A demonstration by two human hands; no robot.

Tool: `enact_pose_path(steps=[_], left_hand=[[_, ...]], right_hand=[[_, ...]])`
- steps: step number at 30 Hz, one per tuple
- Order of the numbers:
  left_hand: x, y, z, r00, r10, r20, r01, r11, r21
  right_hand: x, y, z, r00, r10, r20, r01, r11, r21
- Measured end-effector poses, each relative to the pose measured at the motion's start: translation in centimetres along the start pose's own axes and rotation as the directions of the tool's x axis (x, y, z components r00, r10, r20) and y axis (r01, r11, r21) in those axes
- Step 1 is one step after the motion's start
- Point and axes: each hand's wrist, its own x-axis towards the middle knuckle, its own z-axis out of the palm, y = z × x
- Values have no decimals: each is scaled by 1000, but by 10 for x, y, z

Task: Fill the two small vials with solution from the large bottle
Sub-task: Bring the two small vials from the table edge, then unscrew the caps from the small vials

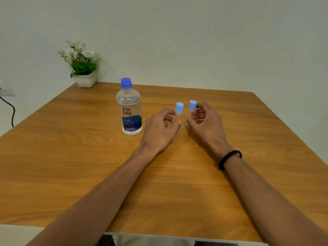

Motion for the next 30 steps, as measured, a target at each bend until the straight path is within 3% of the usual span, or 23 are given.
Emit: enact_pose_path(steps=[4,9,11,16,23,27,30], left_hand=[[0,-3,-4,1000,15,10,-15,1000,3],[-2,3,-5,999,44,-13,-44,999,-3],[-4,8,-6,997,61,-37,-62,998,-23],[-11,17,-8,989,122,-86,-128,990,-61],[-13,16,-12,980,187,-63,-193,977,-93],[-12,19,-13,997,42,-64,-59,956,-287],[-6,19,-16,992,-119,34,120,862,-492]], right_hand=[[-1,-1,-1,1000,18,21,-18,1000,10],[-5,-23,-16,966,-109,-236,135,986,99],[-11,-31,-24,957,-151,-248,190,971,143],[-17,-36,-17,993,-114,-28,117,980,159],[-13,-36,-19,992,58,108,-102,879,466],[-12,-37,-25,968,112,226,-228,770,595],[-15,-39,-24,914,124,385,-362,678,640]])
